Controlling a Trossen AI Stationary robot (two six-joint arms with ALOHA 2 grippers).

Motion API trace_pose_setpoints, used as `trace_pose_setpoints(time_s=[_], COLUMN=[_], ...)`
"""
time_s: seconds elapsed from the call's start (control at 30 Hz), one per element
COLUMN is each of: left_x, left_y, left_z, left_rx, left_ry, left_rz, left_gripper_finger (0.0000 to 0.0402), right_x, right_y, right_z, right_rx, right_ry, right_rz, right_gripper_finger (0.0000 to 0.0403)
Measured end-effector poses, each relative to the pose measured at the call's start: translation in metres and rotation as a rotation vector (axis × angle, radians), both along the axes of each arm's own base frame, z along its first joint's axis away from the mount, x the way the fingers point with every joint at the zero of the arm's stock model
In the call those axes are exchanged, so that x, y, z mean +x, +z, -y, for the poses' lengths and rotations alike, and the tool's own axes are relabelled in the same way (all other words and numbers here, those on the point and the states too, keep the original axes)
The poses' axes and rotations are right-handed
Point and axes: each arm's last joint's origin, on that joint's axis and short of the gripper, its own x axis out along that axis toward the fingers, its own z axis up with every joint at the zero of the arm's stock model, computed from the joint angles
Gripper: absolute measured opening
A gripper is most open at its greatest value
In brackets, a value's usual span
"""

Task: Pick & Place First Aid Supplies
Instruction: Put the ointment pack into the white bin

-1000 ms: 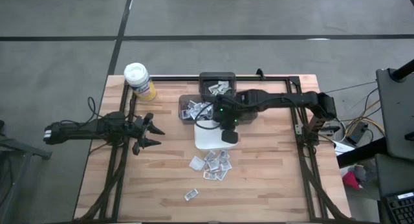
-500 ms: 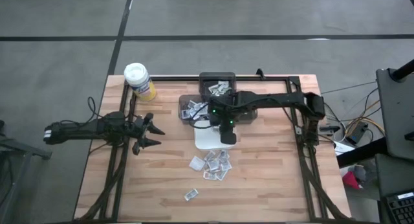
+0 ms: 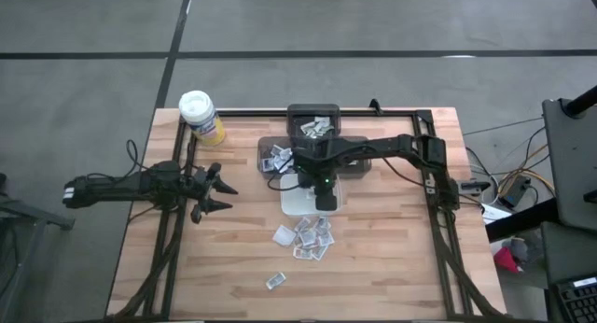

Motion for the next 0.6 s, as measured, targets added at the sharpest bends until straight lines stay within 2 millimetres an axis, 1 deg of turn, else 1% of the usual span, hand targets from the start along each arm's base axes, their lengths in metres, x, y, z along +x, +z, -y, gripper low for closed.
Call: trace_pose_setpoints(time_s=[0.43,0.5,0.6], left_x=[0.000,0.000,0.000], left_y=[0.000,0.000,0.000], left_z=[0.000,0.000,0.000], left_rx=[-0.004,-0.003,-0.003], left_ry=[0.000,0.001,0.000], left_rz=[-0.001,-0.001,-0.001], left_gripper_finger=[0.0216,0.0216,0.0216], right_x=[0.001,0.001,0.001], right_y=[-0.004,-0.007,-0.011], right_z=[0.002,0.002,0.002], right_rx=[-0.008,-0.006,-0.004], right_ry=[0.008,0.008,0.006], right_rz=[-0.005,-0.014,-0.026], right_gripper_finger=[0.0009,0.0014,0.0033])
